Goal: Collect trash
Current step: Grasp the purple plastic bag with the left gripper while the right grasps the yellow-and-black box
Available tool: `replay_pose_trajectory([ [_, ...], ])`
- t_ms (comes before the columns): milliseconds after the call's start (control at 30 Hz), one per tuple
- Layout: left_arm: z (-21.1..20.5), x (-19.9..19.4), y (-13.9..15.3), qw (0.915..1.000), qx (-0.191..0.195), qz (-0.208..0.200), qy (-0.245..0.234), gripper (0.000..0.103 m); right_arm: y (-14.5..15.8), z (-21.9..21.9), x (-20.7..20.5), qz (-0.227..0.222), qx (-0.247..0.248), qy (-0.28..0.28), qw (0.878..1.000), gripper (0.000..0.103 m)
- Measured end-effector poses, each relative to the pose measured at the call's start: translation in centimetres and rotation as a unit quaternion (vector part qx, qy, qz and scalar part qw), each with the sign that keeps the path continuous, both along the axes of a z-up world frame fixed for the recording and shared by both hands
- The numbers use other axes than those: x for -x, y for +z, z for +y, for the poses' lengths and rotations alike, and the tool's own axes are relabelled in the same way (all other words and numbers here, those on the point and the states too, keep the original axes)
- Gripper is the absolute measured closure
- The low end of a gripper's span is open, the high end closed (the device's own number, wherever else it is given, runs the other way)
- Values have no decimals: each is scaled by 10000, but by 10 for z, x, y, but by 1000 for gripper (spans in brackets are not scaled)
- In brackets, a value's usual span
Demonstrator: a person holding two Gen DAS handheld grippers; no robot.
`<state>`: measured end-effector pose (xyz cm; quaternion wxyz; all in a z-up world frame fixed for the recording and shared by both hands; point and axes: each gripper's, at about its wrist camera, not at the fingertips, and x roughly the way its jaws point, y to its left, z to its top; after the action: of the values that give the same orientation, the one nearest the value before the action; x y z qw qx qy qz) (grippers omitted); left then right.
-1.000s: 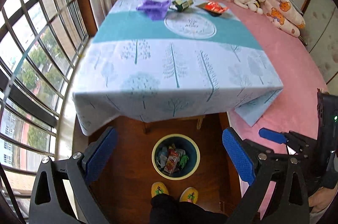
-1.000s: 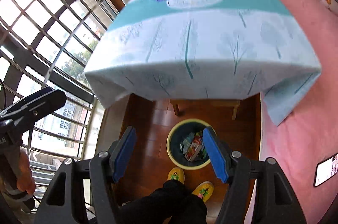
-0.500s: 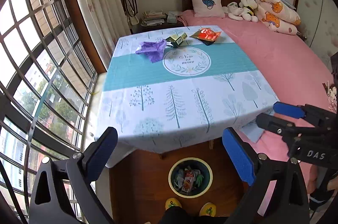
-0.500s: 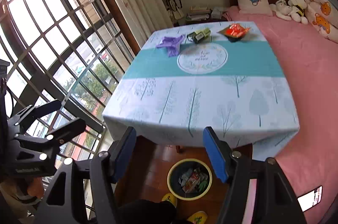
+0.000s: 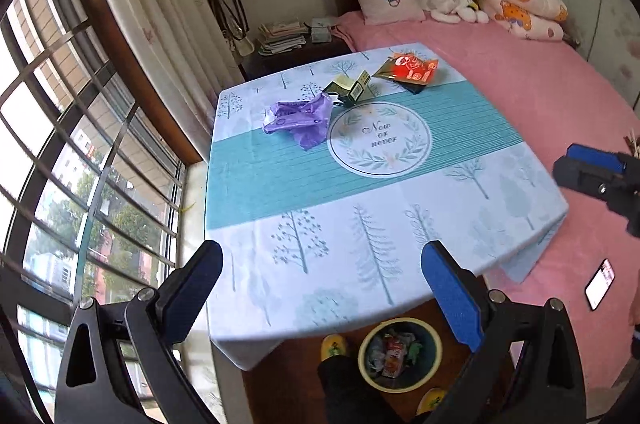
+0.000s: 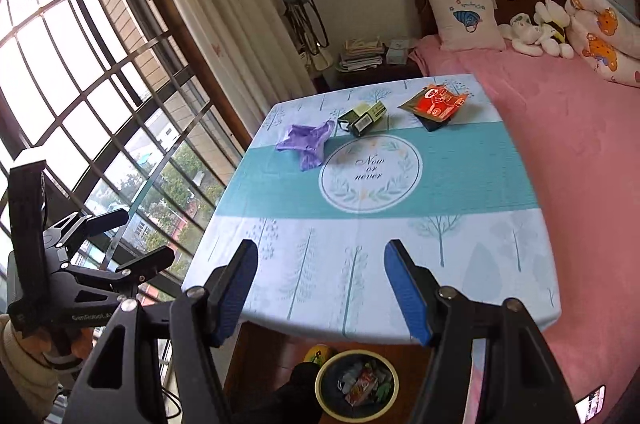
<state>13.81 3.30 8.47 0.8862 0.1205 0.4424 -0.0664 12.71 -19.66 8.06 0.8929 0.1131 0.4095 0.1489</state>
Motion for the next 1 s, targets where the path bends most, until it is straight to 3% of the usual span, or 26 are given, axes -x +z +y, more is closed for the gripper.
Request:
replay_pose_trajectory([
  [200, 20, -100, -22, 9966, -357, 307, -674, 4, -18, 24, -81, 267, -11, -489, 9984, 37],
  [433, 37, -223, -55, 9838, -627, 633, -1554, 4, -56, 43, -172, 722, -169, -1168, 9904, 37],
  [700, 34, -324, -109, 9547, -962, 887, -2673, 4, -97, 57, -254, 1075, -146, -1556, 9818, 37],
  [833, 31, -355, -129, 9395, -836, 1150, -3118, 4, -114, 61, -282, 1198, -131, -1571, 9802, 37],
  [1000, 22, -376, -152, 9138, -814, 1436, -3711, 4, -134, 62, -313, 1369, -258, -1661, 9762, 37],
])
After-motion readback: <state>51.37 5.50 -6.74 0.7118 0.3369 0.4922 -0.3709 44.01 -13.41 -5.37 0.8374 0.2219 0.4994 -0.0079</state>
